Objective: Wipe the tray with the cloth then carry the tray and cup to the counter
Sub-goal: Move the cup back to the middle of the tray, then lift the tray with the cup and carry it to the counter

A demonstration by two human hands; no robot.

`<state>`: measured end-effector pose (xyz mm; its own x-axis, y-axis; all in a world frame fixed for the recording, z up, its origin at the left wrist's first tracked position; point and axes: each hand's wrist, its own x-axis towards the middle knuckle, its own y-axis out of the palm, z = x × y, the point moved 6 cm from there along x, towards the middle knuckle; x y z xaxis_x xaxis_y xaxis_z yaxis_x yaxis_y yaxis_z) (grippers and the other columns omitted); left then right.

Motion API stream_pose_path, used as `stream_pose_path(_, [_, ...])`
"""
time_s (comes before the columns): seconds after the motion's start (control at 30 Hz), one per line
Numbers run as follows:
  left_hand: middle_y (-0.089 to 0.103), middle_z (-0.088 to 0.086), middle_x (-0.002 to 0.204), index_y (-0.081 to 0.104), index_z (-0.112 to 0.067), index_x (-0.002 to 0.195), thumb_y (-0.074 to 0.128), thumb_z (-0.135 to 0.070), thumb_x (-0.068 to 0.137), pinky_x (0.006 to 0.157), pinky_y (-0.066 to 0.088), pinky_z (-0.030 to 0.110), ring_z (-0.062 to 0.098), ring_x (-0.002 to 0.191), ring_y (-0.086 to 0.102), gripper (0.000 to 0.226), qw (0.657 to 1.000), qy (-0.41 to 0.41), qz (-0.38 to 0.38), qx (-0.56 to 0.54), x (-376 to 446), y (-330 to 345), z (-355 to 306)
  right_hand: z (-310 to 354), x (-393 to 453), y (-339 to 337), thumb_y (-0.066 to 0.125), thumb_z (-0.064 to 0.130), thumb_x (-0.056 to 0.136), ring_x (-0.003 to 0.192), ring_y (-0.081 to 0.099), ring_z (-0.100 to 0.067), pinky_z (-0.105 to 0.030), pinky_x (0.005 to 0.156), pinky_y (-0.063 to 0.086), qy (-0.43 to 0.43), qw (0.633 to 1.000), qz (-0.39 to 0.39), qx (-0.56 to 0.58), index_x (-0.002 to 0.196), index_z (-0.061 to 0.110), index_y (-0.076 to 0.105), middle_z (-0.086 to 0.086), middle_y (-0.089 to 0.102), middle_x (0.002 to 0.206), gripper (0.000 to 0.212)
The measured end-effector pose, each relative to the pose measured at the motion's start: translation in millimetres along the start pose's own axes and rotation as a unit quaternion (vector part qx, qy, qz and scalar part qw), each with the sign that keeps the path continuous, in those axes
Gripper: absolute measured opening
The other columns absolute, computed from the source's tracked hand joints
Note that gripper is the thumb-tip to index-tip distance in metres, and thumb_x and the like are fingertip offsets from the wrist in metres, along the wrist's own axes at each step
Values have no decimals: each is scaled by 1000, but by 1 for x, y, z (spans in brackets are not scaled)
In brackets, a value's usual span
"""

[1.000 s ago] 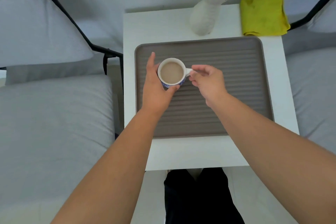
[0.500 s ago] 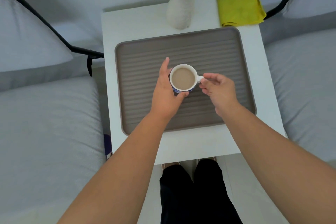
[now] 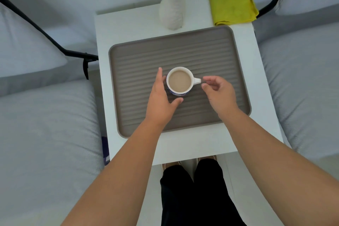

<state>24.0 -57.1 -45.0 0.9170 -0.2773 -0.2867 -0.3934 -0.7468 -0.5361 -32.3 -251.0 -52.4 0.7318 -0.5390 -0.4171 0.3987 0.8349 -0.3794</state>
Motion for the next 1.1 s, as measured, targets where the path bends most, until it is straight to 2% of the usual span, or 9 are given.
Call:
stream_pose_path(0.13, [43, -8, 147, 6, -29, 154, 80, -23, 77, 108, 32, 26, 11, 134, 39, 107, 999, -25, -20, 33, -20, -25, 23, -7, -4, -39, 56, 15, 87, 96, 45, -11, -14, 79, 32, -81, 976, -89, -182, 108, 28, 65, 3, 48, 116, 26])
stream_pose_path(0.27, [49, -2, 142, 21, -22, 153, 71, -28, 86, 106, 26, 25, 20, 131, 37, 83, 985, -34, -83, 145, -40, -59, 56, -31, -1, -66, 58, 17, 85, 115, 39, -31, -41, 94, 40, -56, 951, -142, -269, 119, 23, 58, -9, 44, 128, 35])
stream_pose_path(0.43, [26, 4, 158, 34, -22, 149, 57, -38, 94, 115, 17, 40, 30, 142, 23, 62, 954, -81, -157, 241, -58, -81, 93, -44, 2, -75, 59, 22, 89, 117, 41, -30, -38, 96, 37, -23, 955, -148, -254, 135, 18, 43, -12, 43, 134, 49])
stream_pose_path(0.53, [19, 3, 160, 28, -24, 152, 52, -37, 96, 116, 18, 40, 29, 142, 22, 62, 959, -122, -149, 208, -57, -79, 105, -50, 7, -79, 56, 24, 92, 110, 48, -26, -33, 95, 41, -9, 967, -156, -203, 136, 16, 42, -13, 46, 127, 47])
stream_pose_path(0.63, [33, 6, 149, 31, -25, 151, 50, -33, 98, 108, 33, 39, 29, 126, 37, 56, 961, -127, -175, 169, -52, -81, 110, -55, 12, -82, 52, 27, 94, 101, 55, -28, -36, 92, 45, 3, 964, -155, -217, 130, 15, 48, -13, 48, 122, 39])
stream_pose_path(0.8, [36, -2, 113, 29, -33, 151, 42, -20, 102, 86, 31, 13, 9, 90, 43, 52, 960, -155, -208, 107, -47, -89, 108, -55, 14, -83, 45, 26, 97, 99, 56, -28, -35, 88, 42, -6, 959, -153, -240, 125, 13, 52, -13, 55, 117, 32])
stream_pose_path(0.9, [45, 8, 120, 24, -23, 153, 38, -20, 103, 86, 27, 14, 17, 103, 47, 52, 957, -164, -211, 112, -46, -93, 111, -54, 13, -83, 43, 25, 98, 103, 55, -26, -29, 87, 38, -21, 959, -150, -240, 126, 12, 52, -12, 56, 119, 32])
stream_pose_path(0.97, [46, 14, 130, 32, -13, 150, 38, -20, 103, 92, 26, 16, 25, 117, 48, 48, 957, -167, -211, 113, -47, -95, 115, -53, 10, -83, 43, 24, 99, 104, 54, -24, -22, 84, 34, -29, 959, -147, -240, 126, 11, 53, -11, 56, 120, 32])
stream_pose_path(1.1, [45, 18, 138, 40, -1, 144, 38, -19, 104, 97, 25, 15, 29, 125, 46, 44, 952, -178, -222, 111, -58, -97, 116, -49, 6, -81, 44, 22, 99, 104, 55, -24, -18, 83, 32, -47, 961, -141, -235, 125, 9, 54, -11, 57, 120, 31])
